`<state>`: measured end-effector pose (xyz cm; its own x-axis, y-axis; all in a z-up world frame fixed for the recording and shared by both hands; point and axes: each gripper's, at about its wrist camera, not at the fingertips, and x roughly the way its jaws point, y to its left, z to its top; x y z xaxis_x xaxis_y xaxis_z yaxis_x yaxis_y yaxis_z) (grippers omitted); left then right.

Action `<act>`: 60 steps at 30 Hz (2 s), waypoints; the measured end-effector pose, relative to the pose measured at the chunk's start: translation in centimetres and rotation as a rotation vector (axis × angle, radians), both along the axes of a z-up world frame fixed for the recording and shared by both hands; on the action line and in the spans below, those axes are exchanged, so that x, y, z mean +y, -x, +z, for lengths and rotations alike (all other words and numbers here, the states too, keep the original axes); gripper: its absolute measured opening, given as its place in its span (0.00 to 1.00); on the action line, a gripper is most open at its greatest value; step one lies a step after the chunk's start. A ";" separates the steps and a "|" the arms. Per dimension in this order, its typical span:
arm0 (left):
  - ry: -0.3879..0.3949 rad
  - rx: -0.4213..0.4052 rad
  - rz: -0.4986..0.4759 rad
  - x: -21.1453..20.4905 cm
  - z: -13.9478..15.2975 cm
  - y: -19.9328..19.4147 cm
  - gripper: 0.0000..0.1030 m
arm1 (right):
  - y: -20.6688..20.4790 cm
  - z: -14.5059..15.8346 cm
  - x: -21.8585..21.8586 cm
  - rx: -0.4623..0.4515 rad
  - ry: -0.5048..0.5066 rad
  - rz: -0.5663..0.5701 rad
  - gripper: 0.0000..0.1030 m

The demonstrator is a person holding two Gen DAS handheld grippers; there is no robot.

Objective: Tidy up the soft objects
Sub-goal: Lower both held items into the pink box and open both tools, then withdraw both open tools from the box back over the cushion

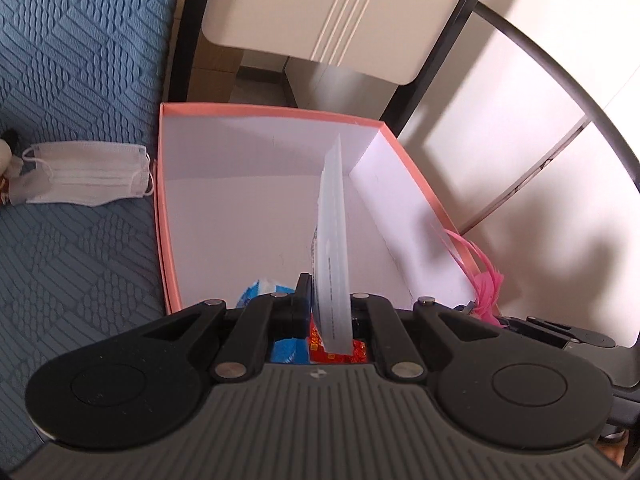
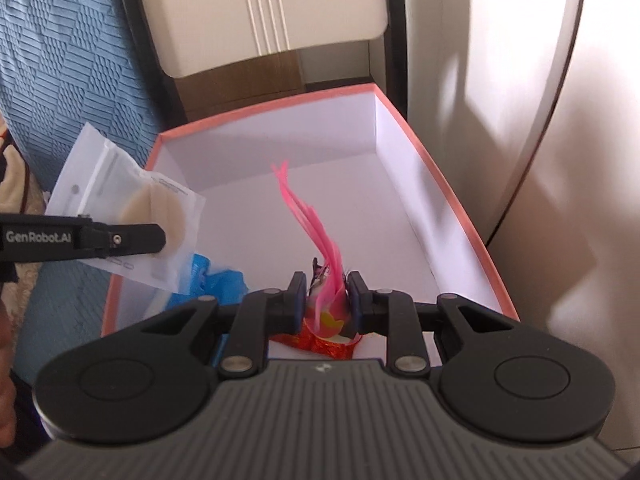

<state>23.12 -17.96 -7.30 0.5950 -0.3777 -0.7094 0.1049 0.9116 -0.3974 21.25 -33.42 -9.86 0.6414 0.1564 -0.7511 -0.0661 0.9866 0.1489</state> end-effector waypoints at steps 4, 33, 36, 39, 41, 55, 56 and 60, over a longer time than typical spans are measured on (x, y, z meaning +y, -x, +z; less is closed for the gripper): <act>0.000 0.015 -0.004 -0.4 -0.7 -0.1 0.09 | 0.2 -0.6 -0.8 0.005 -0.011 -0.018 0.26; -0.051 -0.240 0.090 3.9 7.0 5.3 0.53 | 1.8 7.1 2.2 -0.199 -0.109 0.043 0.45; -0.058 -0.274 0.110 4.9 8.1 6.6 0.53 | 2.4 7.7 3.8 -0.221 -0.105 0.077 0.45; -0.071 -0.304 0.129 5.7 8.9 7.8 0.53 | 3.0 8.3 5.3 -0.238 -0.107 0.110 0.45; -0.076 -0.317 0.143 6.2 9.2 8.7 0.53 | 3.6 8.6 5.8 -0.253 -0.124 0.137 0.45; -0.119 -0.348 0.249 12.1 7.2 13.4 0.53 | 7.3 7.5 11.3 -0.269 -0.124 0.241 0.45; -0.114 -0.348 0.253 12.5 7.0 13.7 0.53 | 7.6 7.3 11.9 -0.261 -0.123 0.253 0.45; -0.138 -0.350 0.278 13.9 6.0 14.5 0.53 | 8.4 6.1 14.0 -0.242 -0.126 0.291 0.45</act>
<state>8.61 -4.05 -1.29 0.8728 -0.0861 -0.4803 -0.0448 0.9660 -0.2545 12.86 -19.41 -3.73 0.7128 0.4392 -0.5468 -0.3884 0.8964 0.2136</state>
